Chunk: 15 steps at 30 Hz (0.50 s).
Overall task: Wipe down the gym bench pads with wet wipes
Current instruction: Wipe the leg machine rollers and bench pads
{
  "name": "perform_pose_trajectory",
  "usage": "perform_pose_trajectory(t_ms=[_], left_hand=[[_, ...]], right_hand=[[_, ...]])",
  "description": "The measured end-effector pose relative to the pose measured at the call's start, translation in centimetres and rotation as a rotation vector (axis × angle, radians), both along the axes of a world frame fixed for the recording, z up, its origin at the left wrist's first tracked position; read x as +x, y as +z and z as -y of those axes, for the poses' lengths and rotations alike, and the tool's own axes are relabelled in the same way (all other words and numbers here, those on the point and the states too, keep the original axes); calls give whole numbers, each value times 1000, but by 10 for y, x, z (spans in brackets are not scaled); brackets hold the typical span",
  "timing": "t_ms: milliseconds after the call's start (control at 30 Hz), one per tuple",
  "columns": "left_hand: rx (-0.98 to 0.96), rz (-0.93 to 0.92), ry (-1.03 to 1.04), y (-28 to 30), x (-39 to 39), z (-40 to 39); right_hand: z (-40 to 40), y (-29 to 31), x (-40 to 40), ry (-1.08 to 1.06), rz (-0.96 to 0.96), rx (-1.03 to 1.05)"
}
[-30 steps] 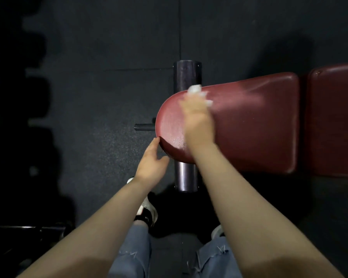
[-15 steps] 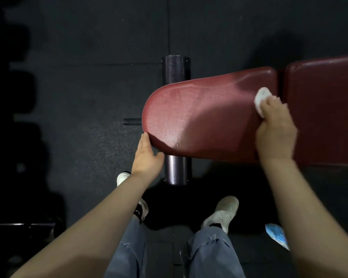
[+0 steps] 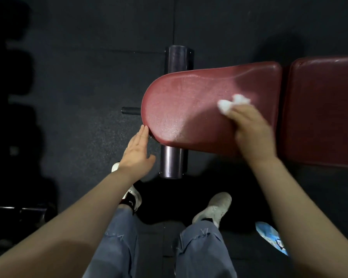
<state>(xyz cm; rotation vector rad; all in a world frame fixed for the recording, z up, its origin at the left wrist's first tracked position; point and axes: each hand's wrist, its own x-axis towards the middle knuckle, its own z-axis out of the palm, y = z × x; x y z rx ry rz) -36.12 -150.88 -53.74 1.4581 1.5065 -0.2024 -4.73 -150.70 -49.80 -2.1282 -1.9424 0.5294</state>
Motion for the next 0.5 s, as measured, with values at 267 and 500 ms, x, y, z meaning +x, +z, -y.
perform_pose_trajectory(t_ms=[267, 500], left_hand=[[41, 11, 55, -7, 0, 1], [-34, -50, 41, -8, -19, 2]], right_hand=[[-13, -23, -124, -148, -180, -120], [-3, -28, -117, 173, -223, -203]])
